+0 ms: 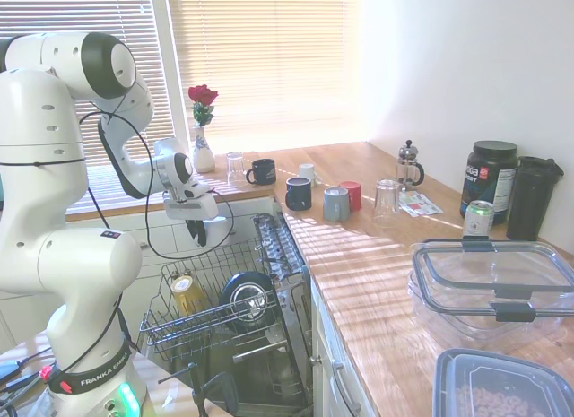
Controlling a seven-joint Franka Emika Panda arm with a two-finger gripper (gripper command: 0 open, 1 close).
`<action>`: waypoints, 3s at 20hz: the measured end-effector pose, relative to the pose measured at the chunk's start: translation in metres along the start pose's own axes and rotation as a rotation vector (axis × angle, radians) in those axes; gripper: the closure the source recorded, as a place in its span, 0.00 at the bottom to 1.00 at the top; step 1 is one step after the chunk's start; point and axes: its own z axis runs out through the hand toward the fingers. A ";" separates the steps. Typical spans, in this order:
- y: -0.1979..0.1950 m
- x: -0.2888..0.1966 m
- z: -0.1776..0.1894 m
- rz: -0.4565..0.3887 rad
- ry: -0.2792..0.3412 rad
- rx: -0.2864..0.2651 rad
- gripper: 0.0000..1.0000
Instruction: Unload the mug from the dish rack
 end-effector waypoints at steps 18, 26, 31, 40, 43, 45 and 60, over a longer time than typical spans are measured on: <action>0.169 0.210 -0.061 0.187 -0.086 0.044 1.00; 0.163 0.271 -0.048 0.179 -0.130 -0.007 1.00; 0.146 0.291 -0.029 0.166 -0.145 -0.030 1.00; 0.120 0.303 -0.014 0.128 -0.165 -0.061 1.00; 0.117 0.313 -0.014 0.134 -0.167 -0.071 0.00; 0.119 0.320 -0.014 0.148 -0.180 -0.080 0.00; 0.116 0.328 -0.023 0.161 -0.191 -0.078 0.00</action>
